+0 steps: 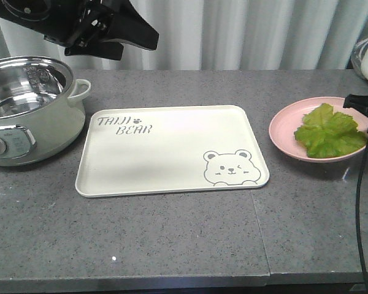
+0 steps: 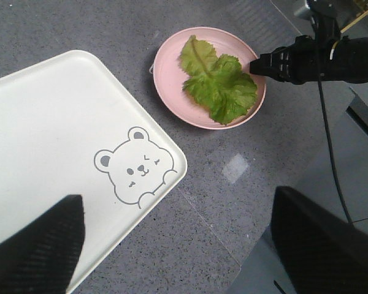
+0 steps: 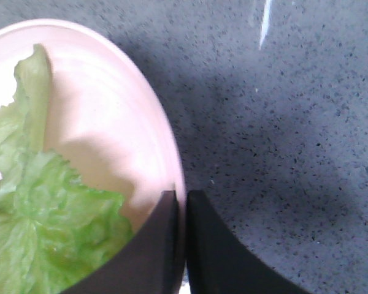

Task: Transfer vegetables to tray and serve
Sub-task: 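Lift the pink plate and set it onto the bear tray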

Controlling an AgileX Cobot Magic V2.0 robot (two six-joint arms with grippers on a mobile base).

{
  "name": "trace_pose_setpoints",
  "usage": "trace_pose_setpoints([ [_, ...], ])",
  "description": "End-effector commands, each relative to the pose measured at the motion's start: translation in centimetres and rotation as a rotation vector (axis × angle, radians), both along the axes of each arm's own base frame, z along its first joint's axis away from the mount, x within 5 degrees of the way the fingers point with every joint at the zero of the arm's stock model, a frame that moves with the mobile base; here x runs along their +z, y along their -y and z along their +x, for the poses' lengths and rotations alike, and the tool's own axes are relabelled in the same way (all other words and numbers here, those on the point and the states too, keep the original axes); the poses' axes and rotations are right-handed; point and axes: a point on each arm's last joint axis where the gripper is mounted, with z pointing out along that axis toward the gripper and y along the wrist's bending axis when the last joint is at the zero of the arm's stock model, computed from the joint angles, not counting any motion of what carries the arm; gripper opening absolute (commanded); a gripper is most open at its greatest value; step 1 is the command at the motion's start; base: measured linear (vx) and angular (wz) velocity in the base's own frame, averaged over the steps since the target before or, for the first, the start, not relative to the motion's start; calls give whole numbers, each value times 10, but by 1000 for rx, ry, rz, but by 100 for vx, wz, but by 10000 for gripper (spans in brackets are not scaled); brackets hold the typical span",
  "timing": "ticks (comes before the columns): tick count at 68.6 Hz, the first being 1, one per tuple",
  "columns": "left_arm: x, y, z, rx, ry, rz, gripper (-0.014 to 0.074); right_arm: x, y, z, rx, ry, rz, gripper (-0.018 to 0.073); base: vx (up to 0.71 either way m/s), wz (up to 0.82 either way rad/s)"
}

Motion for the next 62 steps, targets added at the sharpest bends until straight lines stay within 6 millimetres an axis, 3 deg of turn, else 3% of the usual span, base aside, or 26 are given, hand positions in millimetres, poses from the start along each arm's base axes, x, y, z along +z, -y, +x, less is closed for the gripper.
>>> trace_pose_setpoints([
  [1,27,2,-19,-20,63,-79,587,42,-3,-8,5,168,-2,-8,0,0],
  [13,27,2,-19,-20,63,-79,587,53,-19,-10,83,221,92,-8,0,0],
  [29,27,2,-19,-20,63,-79,587,48,-80,7,260,290,188,-4,0,0],
  [46,27,2,-19,-20,63,-79,587,17,-160,25,378,300,242,-4,0,0],
  [62,27,2,-19,-20,63,-79,587,-18,-207,34,418,269,287,-4,0,0],
])
